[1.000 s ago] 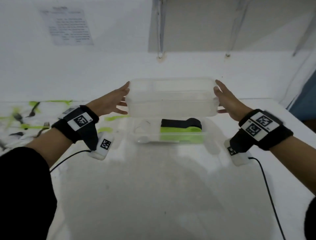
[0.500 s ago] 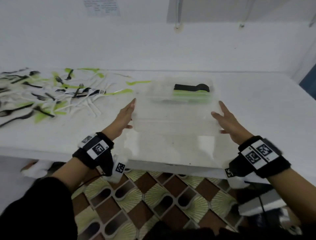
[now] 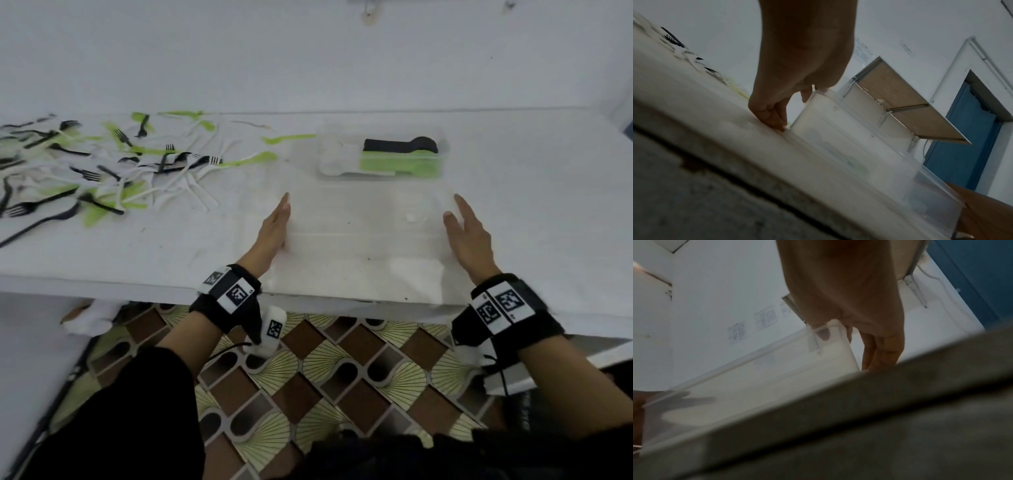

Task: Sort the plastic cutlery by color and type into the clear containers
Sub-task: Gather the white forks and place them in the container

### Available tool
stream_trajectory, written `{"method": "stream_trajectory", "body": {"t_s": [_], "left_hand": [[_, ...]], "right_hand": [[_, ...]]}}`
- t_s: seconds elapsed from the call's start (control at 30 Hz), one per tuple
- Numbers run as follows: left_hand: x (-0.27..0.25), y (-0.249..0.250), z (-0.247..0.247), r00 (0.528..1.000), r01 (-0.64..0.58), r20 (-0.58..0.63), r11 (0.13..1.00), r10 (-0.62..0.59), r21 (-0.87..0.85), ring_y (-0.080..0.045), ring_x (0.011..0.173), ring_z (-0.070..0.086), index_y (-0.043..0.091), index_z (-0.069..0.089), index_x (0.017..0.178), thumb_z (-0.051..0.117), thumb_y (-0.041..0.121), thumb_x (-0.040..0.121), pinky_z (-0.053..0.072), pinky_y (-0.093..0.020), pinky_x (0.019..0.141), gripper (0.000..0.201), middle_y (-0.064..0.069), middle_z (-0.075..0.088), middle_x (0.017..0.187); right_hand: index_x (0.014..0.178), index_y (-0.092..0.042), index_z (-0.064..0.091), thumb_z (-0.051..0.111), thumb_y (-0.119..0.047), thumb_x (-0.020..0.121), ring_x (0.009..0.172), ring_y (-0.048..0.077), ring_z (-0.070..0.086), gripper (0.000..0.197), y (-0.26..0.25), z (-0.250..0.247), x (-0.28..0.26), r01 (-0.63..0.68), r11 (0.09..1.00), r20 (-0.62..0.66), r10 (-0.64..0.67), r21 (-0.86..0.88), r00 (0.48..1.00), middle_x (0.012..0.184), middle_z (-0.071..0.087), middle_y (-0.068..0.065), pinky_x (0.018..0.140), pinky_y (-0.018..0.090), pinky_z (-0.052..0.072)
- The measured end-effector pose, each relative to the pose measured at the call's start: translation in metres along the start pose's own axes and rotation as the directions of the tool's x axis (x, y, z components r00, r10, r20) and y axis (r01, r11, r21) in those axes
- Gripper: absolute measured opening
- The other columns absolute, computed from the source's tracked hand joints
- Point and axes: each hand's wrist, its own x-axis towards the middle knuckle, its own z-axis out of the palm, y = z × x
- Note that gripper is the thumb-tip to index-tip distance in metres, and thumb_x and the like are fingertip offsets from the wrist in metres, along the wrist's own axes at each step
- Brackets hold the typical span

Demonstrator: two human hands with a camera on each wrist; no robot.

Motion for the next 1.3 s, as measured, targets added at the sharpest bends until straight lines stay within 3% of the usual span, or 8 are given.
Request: {"method": "stream_trajectory", "body": {"t_s": [0.17, 0.3, 0.5, 0.57, 0.7, 0.8, 1.07, 1.3], "left_hand": [[0.005, 0.001, -0.005, 0.995, -0.006, -0.102, 1.000, 0.006, 0.001, -0.014, 0.131, 0.036, 0.023, 0.041, 0.140, 0.040, 0.031, 0.100, 0.032, -0.031, 0.106, 0.041, 0.002, 0.043, 0.137], [0.004, 0.008, -0.018, 0.971, -0.083, -0.223, 0.996, 0.086, 0.022, -0.018, 0.117, 0.047, 0.019, 0.055, 0.123, 0.047, 0.021, 0.097, 0.036, -0.025, 0.091, 0.027, -0.008, 0.051, 0.127], [-0.011, 0.026, -0.055, 0.951, -0.202, -0.241, 0.979, 0.193, -0.011, 0.012, 0.079, 0.056, 0.014, 0.059, 0.110, 0.047, 0.007, 0.095, 0.041, -0.009, 0.064, 0.021, 0.007, 0.061, 0.096], [-0.013, 0.028, -0.074, 0.949, -0.215, -0.235, 0.977, 0.209, -0.001, 0.014, 0.076, 0.056, 0.017, 0.060, 0.105, 0.048, 0.007, 0.094, 0.042, -0.015, 0.068, 0.019, 0.010, 0.062, 0.092], [-0.014, 0.022, -0.123, 0.952, -0.200, -0.240, 0.980, 0.191, -0.014, -0.002, 0.082, 0.057, 0.021, 0.060, 0.098, 0.049, 0.007, 0.093, 0.043, -0.020, 0.071, 0.018, 0.009, 0.062, 0.089], [-0.012, 0.010, -0.165, 0.961, -0.157, -0.230, 0.988, 0.150, -0.010, -0.006, 0.082, 0.057, 0.017, 0.060, 0.102, 0.048, 0.010, 0.094, 0.044, -0.020, 0.070, 0.016, 0.008, 0.063, 0.090], [0.007, -0.037, -0.272, 0.975, -0.095, -0.200, 0.995, 0.099, 0.034, -0.009, 0.081, 0.058, 0.018, 0.059, 0.098, 0.047, 0.009, 0.095, 0.046, -0.022, 0.068, 0.015, 0.006, 0.062, 0.088], [0.044, -0.058, -0.332, 0.987, -0.038, -0.153, 0.996, 0.050, 0.084, -0.008, 0.075, 0.056, 0.012, 0.060, 0.099, 0.045, 0.004, 0.094, 0.047, -0.020, 0.064, 0.018, 0.001, 0.061, 0.086]], "right_hand": [[0.139, -0.011, 0.041, 0.047, -0.027, 0.095, 0.132, 0.031, 0.027, 0.047, -0.005, -0.005, 0.008, 0.124, 0.968, -0.096, -0.148, -0.217, 0.984, 0.139, 0.039, 0.020, 0.104, 0.034, 0.024], [0.132, -0.005, 0.050, 0.053, -0.017, 0.093, 0.128, 0.033, 0.034, 0.040, -0.023, -0.006, 0.007, 0.295, 0.937, -0.134, -0.322, -0.185, 0.937, 0.136, 0.043, 0.020, 0.099, 0.023, 0.023], [0.120, -0.008, 0.060, 0.057, -0.012, 0.091, 0.111, 0.021, 0.054, 0.030, -0.084, 0.027, -0.002, 0.437, 0.897, 0.023, -0.439, 0.064, 0.898, 0.123, 0.059, 0.008, 0.091, 0.020, 0.036], [0.116, -0.011, 0.063, 0.058, -0.012, 0.090, 0.104, 0.014, 0.055, 0.027, -0.109, 0.049, -0.011, 0.448, 0.881, 0.074, -0.462, 0.153, 0.884, 0.117, 0.062, 0.002, 0.086, 0.021, 0.039], [0.114, -0.012, 0.064, 0.059, -0.011, 0.089, 0.096, 0.010, 0.057, 0.026, -0.158, 0.113, -0.028, 0.485, 0.847, 0.156, -0.520, 0.215, 0.840, 0.109, 0.064, 0.000, 0.069, 0.002, 0.038], [0.113, -0.010, 0.065, 0.059, -0.010, 0.089, 0.093, 0.012, 0.059, 0.025, -0.189, 0.167, -0.040, 0.504, 0.833, 0.180, -0.545, 0.229, 0.819, 0.110, 0.067, 0.004, 0.073, -0.006, 0.033], [0.113, -0.004, 0.064, 0.058, -0.004, 0.087, 0.099, 0.021, 0.062, 0.027, -0.257, 0.290, -0.055, 0.470, 0.852, 0.276, -0.521, 0.233, 0.808, 0.108, 0.068, 0.011, 0.070, -0.005, 0.033], [0.108, -0.008, 0.068, 0.056, -0.005, 0.086, 0.098, 0.018, 0.061, 0.025, -0.297, 0.342, -0.032, 0.474, 0.874, 0.381, -0.475, 0.104, 0.793, 0.101, 0.068, 0.007, 0.067, 0.002, 0.036]]}}
